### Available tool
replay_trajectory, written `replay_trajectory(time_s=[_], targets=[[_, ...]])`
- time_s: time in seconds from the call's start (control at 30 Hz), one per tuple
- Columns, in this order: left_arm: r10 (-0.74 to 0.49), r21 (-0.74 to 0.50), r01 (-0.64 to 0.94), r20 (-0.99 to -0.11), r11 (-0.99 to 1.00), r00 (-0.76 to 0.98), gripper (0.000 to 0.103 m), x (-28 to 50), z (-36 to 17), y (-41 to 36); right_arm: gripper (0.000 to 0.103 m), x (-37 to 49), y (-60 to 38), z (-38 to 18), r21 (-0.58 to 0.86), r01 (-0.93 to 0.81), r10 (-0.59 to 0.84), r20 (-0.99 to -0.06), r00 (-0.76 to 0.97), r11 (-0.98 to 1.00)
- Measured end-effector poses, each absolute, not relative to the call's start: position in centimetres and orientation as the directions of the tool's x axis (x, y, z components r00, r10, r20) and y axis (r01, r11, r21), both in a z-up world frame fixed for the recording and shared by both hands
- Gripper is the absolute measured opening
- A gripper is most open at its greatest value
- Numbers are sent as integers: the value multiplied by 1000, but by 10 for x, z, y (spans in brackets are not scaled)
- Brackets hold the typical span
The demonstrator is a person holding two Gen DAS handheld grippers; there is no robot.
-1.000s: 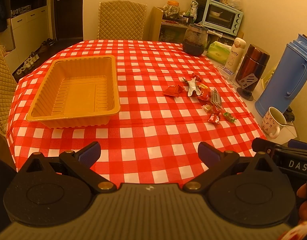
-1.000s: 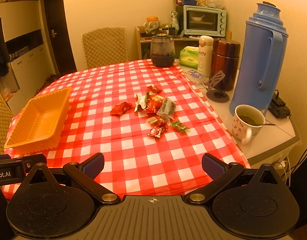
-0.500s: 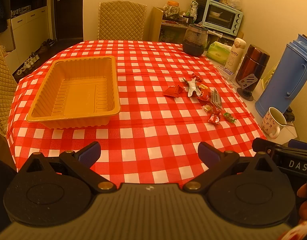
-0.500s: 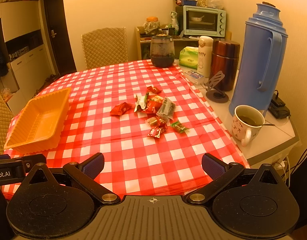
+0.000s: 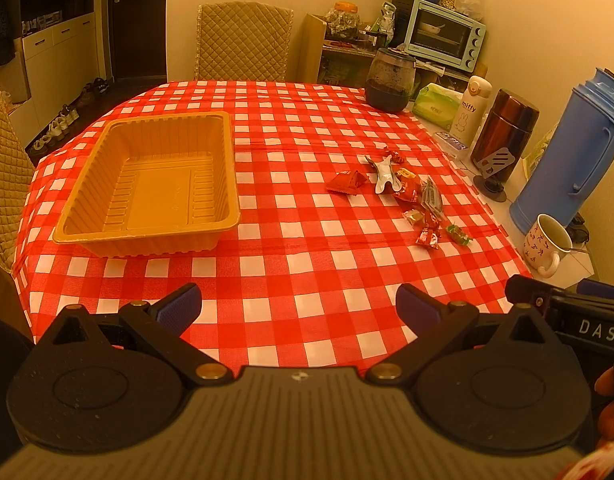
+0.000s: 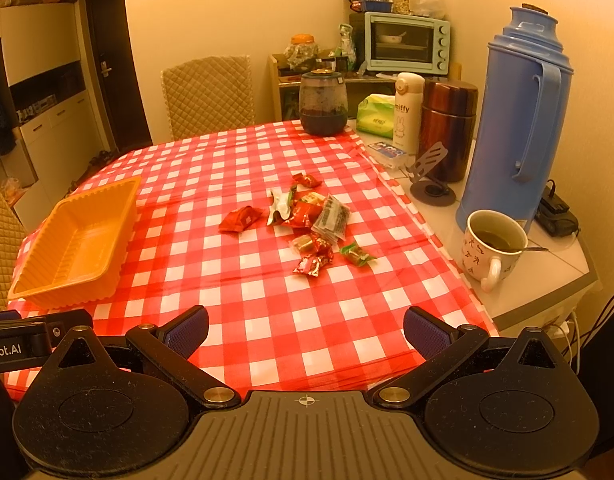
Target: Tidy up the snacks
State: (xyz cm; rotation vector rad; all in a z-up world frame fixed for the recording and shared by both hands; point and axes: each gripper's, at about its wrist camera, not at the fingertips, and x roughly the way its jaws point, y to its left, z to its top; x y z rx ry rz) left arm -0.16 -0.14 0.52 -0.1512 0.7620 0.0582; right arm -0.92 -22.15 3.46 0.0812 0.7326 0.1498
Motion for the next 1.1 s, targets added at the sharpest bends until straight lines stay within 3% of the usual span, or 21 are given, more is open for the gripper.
replay_trajectory(time_s=[0.73,1.1], targets=[[-6,-118,-104,-691,988,723,103,-2,5,-1,103,-10,-221,32,128,-104,163,-658,735,986],[-43,-142,-74,-679,987,733,102,22,8,-6,103,3,-247,49,105,-70,119,-605,787,992]])
